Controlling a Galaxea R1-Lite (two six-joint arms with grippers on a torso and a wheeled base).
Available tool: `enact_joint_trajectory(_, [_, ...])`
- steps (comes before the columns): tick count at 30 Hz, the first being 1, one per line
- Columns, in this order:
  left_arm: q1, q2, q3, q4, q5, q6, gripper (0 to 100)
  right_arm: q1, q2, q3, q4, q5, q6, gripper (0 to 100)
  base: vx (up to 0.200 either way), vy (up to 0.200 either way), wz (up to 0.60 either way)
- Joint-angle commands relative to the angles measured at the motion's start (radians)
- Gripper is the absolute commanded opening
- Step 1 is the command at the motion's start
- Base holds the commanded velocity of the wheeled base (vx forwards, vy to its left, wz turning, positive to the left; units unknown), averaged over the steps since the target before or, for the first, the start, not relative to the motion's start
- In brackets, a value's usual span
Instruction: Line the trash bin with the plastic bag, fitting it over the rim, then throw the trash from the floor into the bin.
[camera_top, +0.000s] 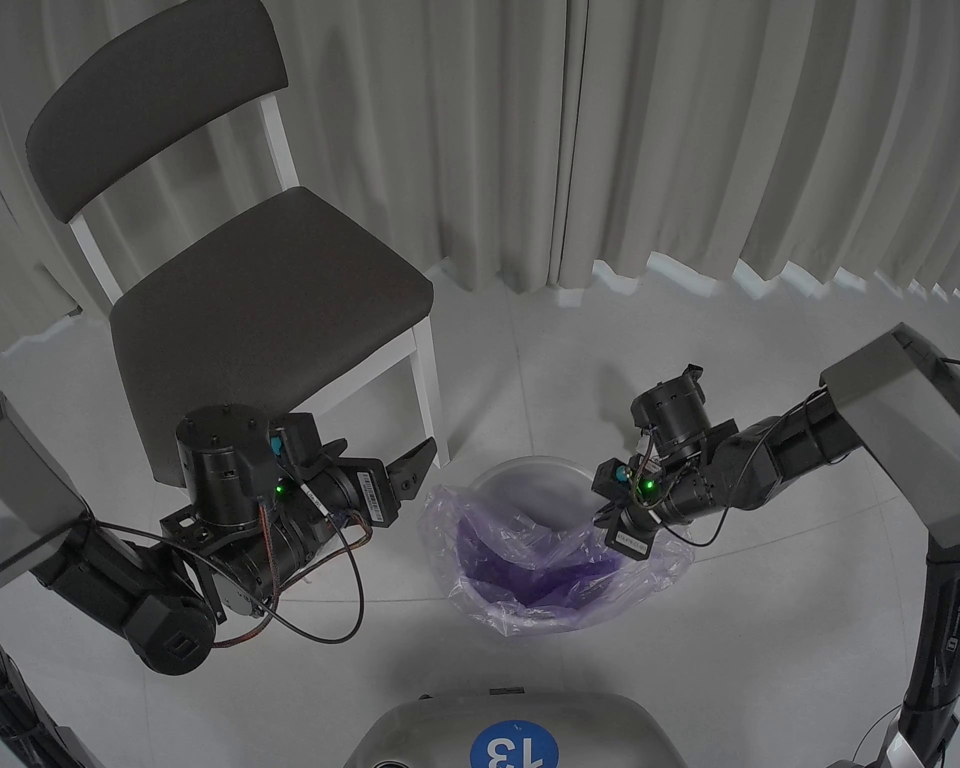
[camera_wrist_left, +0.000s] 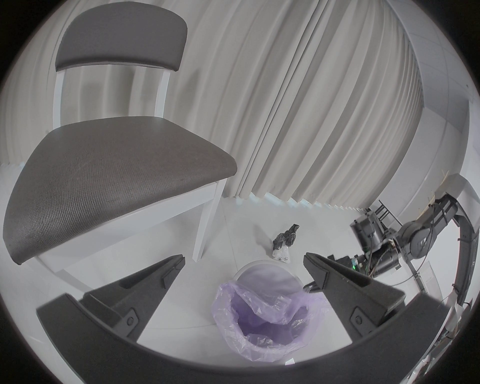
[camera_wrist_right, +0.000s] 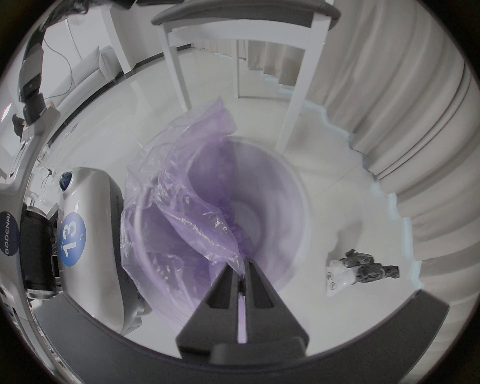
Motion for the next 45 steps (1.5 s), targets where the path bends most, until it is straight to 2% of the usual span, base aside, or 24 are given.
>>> enact_joint_trajectory(1, [0.003,-0.008,0.006,0.001,0.000,0.001,100,-0.042,-0.045,-0.069,0.031,0.000,0.001,0,0.000,0.000,0.00])
enact_joint_trajectory(8, [0.009,-0.023,0.012,0.001,0.000,0.001,100,-0.089,-0.060,-0.155,0.039,-0.004,0.004,0,0.000,0.000,0.00])
enact_joint_trajectory(13, [0.009,-0.028,0.012,0.003,0.000,0.001,100,-0.111,-0.060,-0.197,0.041,-0.032,0.006,0,0.000,0.000,0.00])
enact_joint_trajectory(27, [0.011,-0.036,0.030,-0.003,-0.023,0.010,100,-0.119,-0.054,-0.258,0.028,-0.061,0.024,0,0.000,0.000,0.00])
enact_joint_trajectory(28, [0.011,-0.036,0.030,-0.003,-0.023,0.010,100,-0.119,-0.054,-0.260,0.028,-0.061,0.024,100,0.000,0.000,0.00])
enact_joint_trajectory(45, [0.000,-0.039,0.041,-0.057,-0.043,0.013,100,-0.122,-0.154,-0.198,0.045,-0.072,0.045,100,0.000,0.000,0.00])
